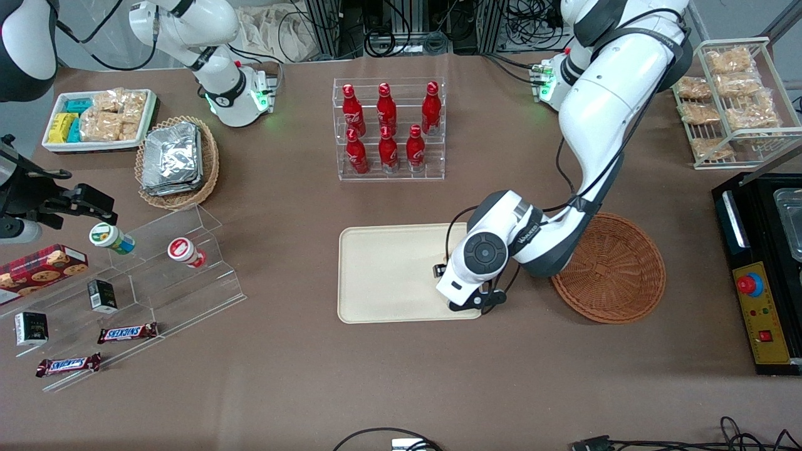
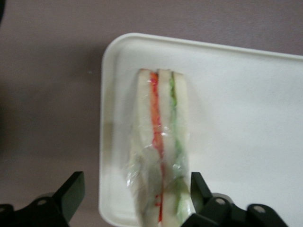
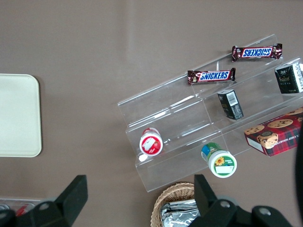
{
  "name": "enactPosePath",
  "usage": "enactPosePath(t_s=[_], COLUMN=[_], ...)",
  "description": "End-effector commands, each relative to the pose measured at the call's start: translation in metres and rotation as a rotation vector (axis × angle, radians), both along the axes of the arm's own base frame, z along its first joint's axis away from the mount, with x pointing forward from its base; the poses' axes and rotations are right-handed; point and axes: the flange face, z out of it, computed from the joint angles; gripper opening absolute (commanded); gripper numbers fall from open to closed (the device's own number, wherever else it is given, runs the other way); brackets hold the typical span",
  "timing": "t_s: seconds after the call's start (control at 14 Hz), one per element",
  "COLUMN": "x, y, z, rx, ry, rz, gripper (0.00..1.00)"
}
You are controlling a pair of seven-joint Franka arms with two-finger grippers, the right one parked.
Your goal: Place sandwich from basket to tray
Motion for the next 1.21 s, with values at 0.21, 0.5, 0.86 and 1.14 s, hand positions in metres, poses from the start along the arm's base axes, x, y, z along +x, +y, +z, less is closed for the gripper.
enactPosePath(t_s=[0.21,0.5,0.86,1.14], x=[-0.056,-0.126,-0.114,-0.083], y=[0.074,0.112,0.196,0.274], z=[0.096,0.128,0.196,0.258], rx=[0.128,0.179,0.138,0.053], ry=[-0.057,-0.100,-0.070,-0.046], rz=[0.047,-0.003,-0.007,0.010], gripper=[1.00,1.00,1.00,1.00])
